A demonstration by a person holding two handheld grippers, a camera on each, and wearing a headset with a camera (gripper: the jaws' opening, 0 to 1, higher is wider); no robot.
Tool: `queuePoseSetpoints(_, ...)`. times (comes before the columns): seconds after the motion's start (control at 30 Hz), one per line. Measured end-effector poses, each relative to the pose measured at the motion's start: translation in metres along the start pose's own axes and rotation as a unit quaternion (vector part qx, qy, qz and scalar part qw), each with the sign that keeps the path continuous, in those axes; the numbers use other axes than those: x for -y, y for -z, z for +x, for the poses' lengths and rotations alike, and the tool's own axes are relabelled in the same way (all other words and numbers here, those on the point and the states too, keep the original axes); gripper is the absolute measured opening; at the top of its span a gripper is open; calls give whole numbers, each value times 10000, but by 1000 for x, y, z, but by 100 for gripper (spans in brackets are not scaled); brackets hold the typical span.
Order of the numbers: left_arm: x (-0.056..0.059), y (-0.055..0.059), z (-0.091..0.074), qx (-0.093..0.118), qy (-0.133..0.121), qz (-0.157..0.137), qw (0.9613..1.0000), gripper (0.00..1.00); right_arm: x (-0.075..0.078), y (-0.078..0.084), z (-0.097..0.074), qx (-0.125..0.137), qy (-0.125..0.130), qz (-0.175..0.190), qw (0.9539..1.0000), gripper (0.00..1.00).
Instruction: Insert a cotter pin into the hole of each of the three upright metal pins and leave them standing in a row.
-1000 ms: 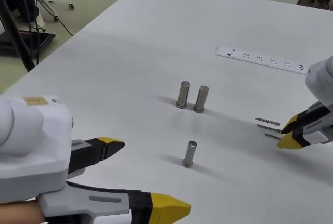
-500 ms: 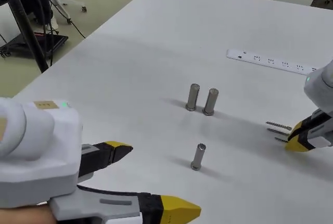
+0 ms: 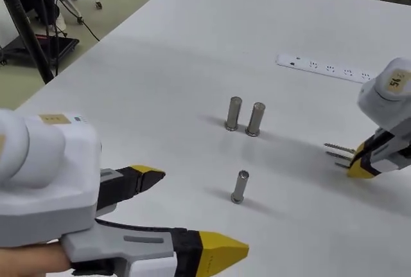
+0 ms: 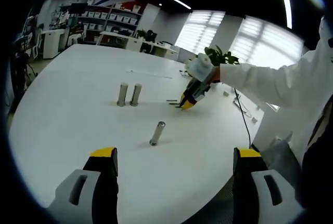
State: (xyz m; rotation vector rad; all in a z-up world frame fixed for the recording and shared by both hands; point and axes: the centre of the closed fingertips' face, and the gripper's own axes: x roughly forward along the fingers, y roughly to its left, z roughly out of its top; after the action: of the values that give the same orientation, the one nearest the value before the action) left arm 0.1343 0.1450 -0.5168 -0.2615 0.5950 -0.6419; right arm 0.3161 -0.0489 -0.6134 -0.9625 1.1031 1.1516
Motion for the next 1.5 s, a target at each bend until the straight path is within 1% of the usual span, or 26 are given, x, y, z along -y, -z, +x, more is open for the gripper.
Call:
queuePoseSetpoints(0.07,0,0,0,11,-7,-3,10000,91,0,0,0,-52,-45,-27,10000,5)
queuePoseSetpoints(0.17,1,0,1,18,-3,-17,10000,91,0,1,1,-170,-100,-318,9993,5)
queuePoseSetpoints(0.23,2,0,1,12,11,-22,10000,91,0,1,1,-229,-120,-438,9987,5)
queuePoseSetpoints(0.3,2,1,2,7,20,-33,10000,91,0,1,1,-273,-160,-715,9969,4)
queuePoseSetpoints(0.4,2,0,2,29,22,-73,10000,91,1,0,2,-337,-207,-703,9967,4)
queuePoseSetpoints(0.47,2,-1,3,35,19,-76,10000,91,3,1,2,-401,-214,-895,9950,2)
queuePoseSetpoints(0.57,2,-1,3,40,17,-65,10000,90,4,1,3,-450,-158,-979,9941,0)
queuePoseSetpoints(0.6,2,-2,3,50,16,-71,10000,90,10,0,4,-461,-3,-1009,9938,0)
queuePoseSetpoints(0.63,2,-2,3,58,15,-71,10000,90,6,0,4,-459,-131,-990,9939,0)
queuePoseSetpoints(0.8,1,-5,3,110,-13,-67,9999,90,10,2,5,-490,-70,-934,9944,0)
queuePoseSetpoints(1.0,1,-7,4,166,0,-71,9998,89,11,2,5,-427,-16,-840,9956,0)
queuePoseSetpoints(1.1,3,-9,3,205,38,-63,9998,84,12,2,4,-401,16,-829,9957,0)
queuePoseSetpoints(1.13,3,-9,3,206,36,-64,9998,83,12,2,4,-398,16,-830,9958,0)
queuePoseSetpoints(1.2,3,-10,3,222,27,-46,9997,82,8,4,4,-437,-73,-885,9951,0)
queuePoseSetpoints(1.27,4,-11,3,230,51,-68,9997,82,4,10,1,-529,-121,-1028,9932,0)
queuePoseSetpoints(1.33,6,-10,3,186,113,-131,9997,78,5,12,-3,-521,-51,-1035,9933,0)
queuePoseSetpoints(1.4,7,-10,4,169,153,-148,9996,75,5,12,-11,-421,21,-943,9946,0)
queuePoseSetpoints(1.5,10,-10,5,169,209,-103,9996,74,2,9,-27,-216,177,-897,9956,0)
